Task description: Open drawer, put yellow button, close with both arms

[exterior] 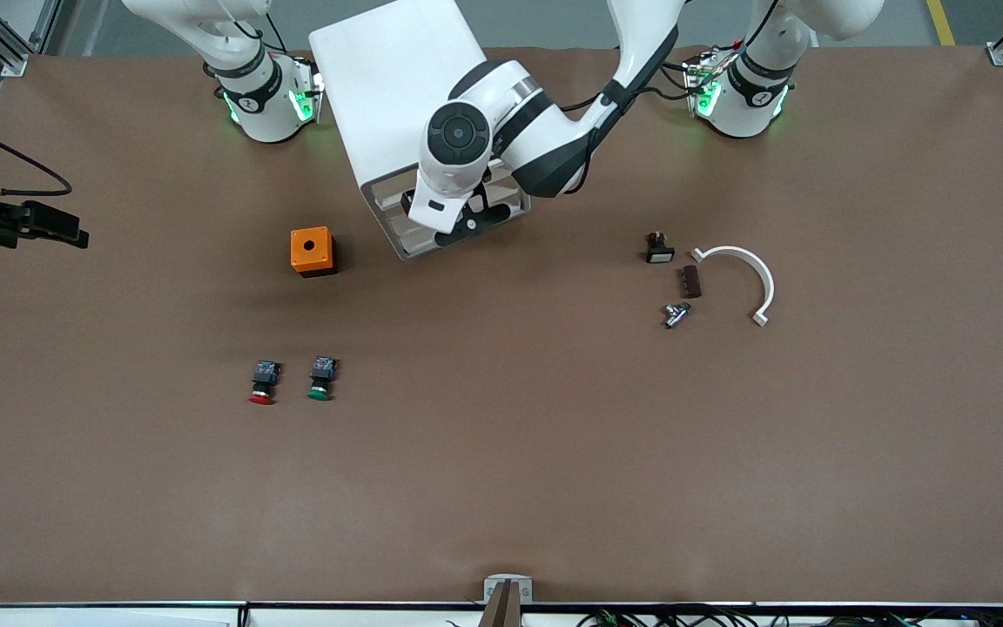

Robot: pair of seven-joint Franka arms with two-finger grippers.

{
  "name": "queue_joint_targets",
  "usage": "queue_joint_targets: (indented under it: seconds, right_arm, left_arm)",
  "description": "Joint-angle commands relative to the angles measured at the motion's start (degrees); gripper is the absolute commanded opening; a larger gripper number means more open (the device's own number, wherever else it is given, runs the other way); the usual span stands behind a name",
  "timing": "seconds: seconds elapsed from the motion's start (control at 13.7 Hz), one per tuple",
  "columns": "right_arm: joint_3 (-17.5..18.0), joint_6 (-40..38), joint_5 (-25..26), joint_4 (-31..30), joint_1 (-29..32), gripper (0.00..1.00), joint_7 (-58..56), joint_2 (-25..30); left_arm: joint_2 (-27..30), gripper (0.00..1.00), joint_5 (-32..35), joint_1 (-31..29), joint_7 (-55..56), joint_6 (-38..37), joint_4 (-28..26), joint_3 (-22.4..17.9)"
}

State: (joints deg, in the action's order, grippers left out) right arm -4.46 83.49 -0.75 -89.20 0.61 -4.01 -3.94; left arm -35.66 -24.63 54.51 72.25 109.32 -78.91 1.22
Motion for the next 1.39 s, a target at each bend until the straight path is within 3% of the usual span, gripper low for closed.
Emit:
queue_joint_targets:
  seconds: [0.0,0.51,0.66,0.8,1.02,1.31]
  right_arm:
    - [0.86,-1.05,0.84,0.95,0.53,1.0,-0.56,-0.01]
    - [1.03,-1.58,0.84,0.87,0.18,1.0,0.05,-0.01]
    - [1.03,-1.49,0.84,1.04,0.53,1.0,-0.12,-0.1]
    - [0.95,-1.49,0.93,1.74,0.44,1.0,-0.12,-0.1]
    - [0.86,-2.27,0.84,4.73,0.97,1.0,-0.03,-0.28]
    - [0.86,-5.51,-0.04,6.14,1.76,1.0,0.49,-0.01]
  left_arm:
    - [0.33,0.99,-3.14,0.86,1.49,0.54,-1.5,0.01]
    - [1.73,0.99,-4.29,-0.1,1.31,0.63,-2.56,-0.34]
    - [3.49,0.99,-2.1,-0.54,1.32,0.28,-2.21,-2.52]
    - [6.21,0.99,1.15,-1.59,1.14,-0.07,-1.6,-4.46]
    - [11.39,0.99,3.53,-7.64,0.96,-3.92,-0.02,-5.17]
    - [21.75,0.99,11.8,-12.12,-6.83,-14.81,0.08,-5.08]
